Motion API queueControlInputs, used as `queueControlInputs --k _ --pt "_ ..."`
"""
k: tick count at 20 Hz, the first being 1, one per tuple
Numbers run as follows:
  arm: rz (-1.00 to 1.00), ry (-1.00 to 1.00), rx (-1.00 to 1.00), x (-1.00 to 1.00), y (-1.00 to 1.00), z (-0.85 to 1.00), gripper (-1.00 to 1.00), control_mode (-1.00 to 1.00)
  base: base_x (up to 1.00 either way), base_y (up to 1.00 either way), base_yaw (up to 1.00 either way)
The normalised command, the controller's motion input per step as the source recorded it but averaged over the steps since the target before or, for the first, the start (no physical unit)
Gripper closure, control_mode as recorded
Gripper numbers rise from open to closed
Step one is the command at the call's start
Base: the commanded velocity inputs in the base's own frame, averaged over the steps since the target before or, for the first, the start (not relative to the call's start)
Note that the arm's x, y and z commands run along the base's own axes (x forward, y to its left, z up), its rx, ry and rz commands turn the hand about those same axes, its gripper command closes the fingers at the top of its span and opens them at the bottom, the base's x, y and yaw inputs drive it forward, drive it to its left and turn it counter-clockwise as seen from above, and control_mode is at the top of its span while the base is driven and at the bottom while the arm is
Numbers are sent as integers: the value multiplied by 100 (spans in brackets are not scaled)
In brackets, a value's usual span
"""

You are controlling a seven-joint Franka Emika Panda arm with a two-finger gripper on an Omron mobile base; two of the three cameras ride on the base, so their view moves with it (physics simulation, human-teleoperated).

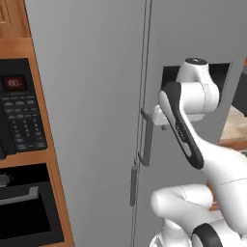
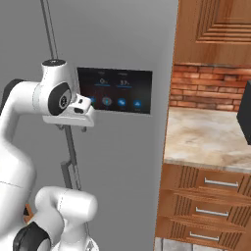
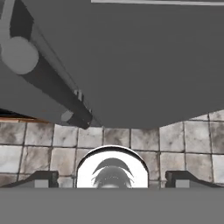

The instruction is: Open the freezer door, pick up the ice cube tray from the freezer, and place it on the dining counter.

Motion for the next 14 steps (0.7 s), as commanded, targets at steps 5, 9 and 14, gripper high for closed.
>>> queueControlInputs --k 5,9,14 --pt "0 0 0 -25 -2 -4 -100 100 -17 -21 0" --pt "0 0 0 0 0 0 -100 100 -10 -68 0" --pt "0 0 0 0 0 0 -100 100 0 -31 0"
